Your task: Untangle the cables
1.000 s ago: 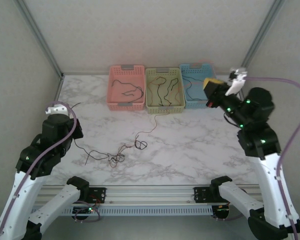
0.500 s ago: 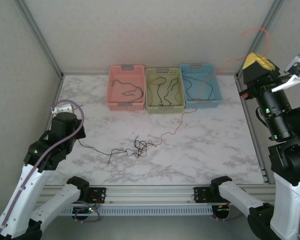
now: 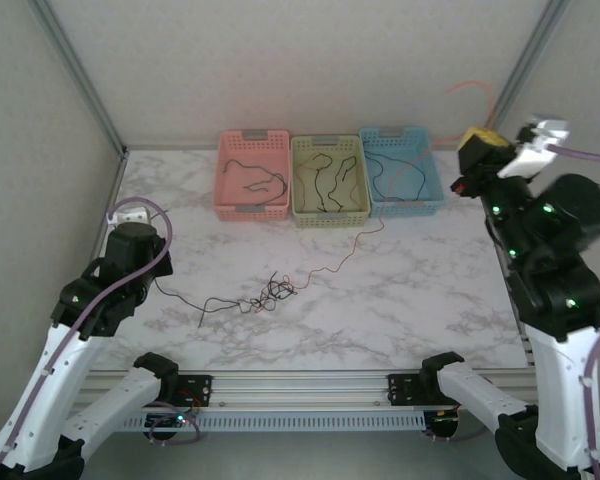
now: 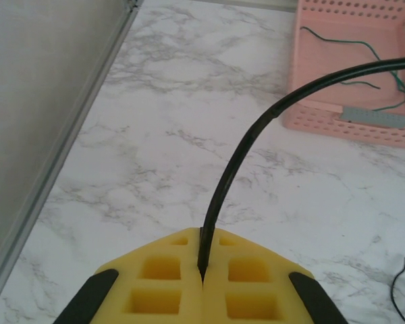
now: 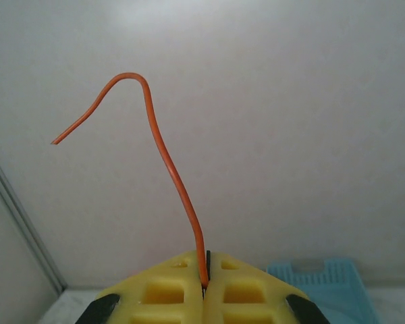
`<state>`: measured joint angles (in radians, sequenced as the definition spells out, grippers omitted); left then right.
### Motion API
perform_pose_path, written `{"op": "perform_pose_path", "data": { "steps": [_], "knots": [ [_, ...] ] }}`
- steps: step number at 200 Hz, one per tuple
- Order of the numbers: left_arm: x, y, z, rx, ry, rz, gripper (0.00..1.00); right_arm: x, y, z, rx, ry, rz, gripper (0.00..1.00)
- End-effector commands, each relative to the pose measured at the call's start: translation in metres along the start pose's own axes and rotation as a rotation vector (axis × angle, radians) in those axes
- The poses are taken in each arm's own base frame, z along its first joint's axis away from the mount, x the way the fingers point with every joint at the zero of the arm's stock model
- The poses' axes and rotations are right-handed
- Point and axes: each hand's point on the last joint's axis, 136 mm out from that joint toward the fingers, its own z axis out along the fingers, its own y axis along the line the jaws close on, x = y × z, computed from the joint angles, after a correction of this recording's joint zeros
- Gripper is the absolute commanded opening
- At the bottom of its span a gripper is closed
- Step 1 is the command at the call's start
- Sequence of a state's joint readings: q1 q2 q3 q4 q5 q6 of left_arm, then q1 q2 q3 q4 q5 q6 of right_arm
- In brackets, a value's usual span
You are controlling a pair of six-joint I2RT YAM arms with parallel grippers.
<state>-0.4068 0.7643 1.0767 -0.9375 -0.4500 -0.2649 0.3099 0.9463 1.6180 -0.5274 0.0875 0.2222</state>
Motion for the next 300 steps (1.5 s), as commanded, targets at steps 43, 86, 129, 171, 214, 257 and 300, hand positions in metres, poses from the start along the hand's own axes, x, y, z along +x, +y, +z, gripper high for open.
{"op": "perform_pose_path", "data": {
  "steps": [43,86,129,171,214,257,300],
  "knots": [
    [0.000,-0.019,-0.001,0.110,-0.001,-0.023,0.00,0.239,-0.028,0.045,0.034,0.587,0.183,0.00],
    [0.008,-0.024,0.005,0.128,0.013,-0.019,0.00,0.316,-0.057,0.044,0.149,0.790,0.130,0.51],
    [0.012,-0.030,0.011,0.152,0.024,-0.015,0.00,0.307,-0.027,0.112,0.068,0.857,0.164,0.55],
    [0.014,-0.031,0.010,0.163,0.018,-0.016,0.00,0.343,-0.031,0.209,0.171,0.952,0.124,0.51],
    [0.018,-0.035,0.013,0.178,0.038,-0.008,0.00,0.383,-0.037,0.290,0.256,0.986,0.102,0.46],
    [0.019,-0.037,0.013,0.190,0.038,-0.009,0.00,0.425,-0.065,0.321,0.368,0.989,0.049,0.44],
    [0.022,-0.040,0.016,0.195,0.054,-0.001,0.00,0.460,-0.072,0.325,0.383,1.016,0.061,0.46]
  ]
}}
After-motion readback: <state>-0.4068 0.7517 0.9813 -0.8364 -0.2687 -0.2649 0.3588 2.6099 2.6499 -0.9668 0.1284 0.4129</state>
